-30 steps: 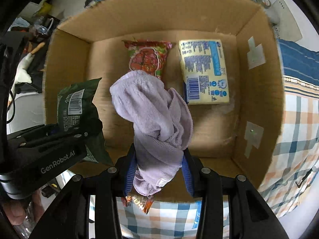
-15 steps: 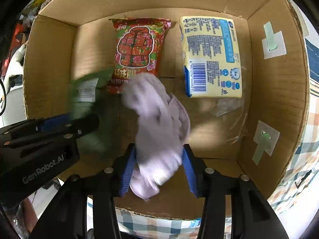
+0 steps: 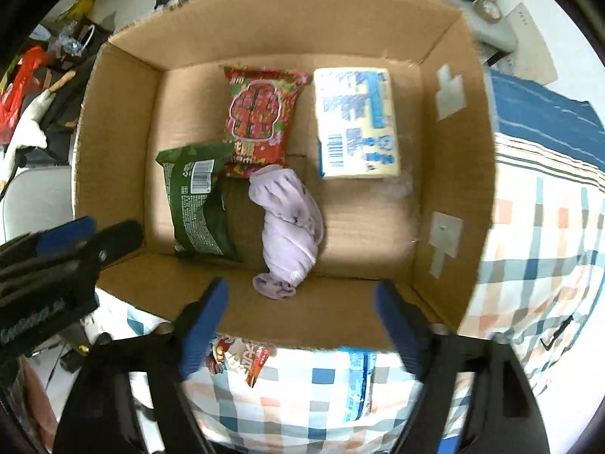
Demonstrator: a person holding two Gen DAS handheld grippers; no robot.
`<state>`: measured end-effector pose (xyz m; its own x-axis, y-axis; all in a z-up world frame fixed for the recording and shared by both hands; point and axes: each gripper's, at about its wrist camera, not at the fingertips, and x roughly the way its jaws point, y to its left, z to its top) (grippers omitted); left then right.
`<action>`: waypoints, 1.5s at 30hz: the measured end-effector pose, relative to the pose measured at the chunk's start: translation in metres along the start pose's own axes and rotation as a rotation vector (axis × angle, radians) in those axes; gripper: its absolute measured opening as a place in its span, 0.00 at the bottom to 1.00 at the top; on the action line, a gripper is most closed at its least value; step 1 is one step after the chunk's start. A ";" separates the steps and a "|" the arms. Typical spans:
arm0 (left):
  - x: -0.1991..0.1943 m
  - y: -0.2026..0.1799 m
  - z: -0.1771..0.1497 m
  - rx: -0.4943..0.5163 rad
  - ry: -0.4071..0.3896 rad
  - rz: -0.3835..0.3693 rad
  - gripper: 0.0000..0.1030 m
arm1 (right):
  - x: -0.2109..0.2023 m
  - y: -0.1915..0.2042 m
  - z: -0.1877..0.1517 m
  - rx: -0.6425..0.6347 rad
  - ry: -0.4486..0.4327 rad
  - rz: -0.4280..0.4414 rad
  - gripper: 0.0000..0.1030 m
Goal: Organize soft objects
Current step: 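Lower the green bag and lilac cloth into the box and release both, then grasp the orange panda snack bag with the left gripper while the right grasps the blue ice-pop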
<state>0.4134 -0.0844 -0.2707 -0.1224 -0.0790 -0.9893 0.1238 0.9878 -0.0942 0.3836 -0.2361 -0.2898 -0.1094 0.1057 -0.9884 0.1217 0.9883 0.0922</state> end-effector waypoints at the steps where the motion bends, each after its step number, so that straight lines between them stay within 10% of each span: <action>1: -0.007 0.001 -0.007 0.005 -0.031 0.012 0.76 | -0.005 -0.001 -0.005 0.003 -0.018 -0.008 0.94; 5: -0.031 -0.001 -0.029 0.010 -0.135 0.051 0.91 | -0.021 -0.010 -0.025 0.012 -0.082 -0.052 0.99; 33: -0.142 -0.025 -0.175 0.020 -0.537 0.071 0.92 | -0.146 -0.012 -0.171 -0.006 -0.401 -0.033 0.99; 45: -0.033 -0.012 -0.192 -0.043 -0.303 0.046 0.92 | -0.018 -0.083 -0.203 0.124 -0.130 0.058 0.99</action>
<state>0.2268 -0.0674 -0.2151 0.1825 -0.0638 -0.9811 0.0801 0.9955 -0.0498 0.1748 -0.2976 -0.2550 0.0284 0.1392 -0.9899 0.2458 0.9589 0.1419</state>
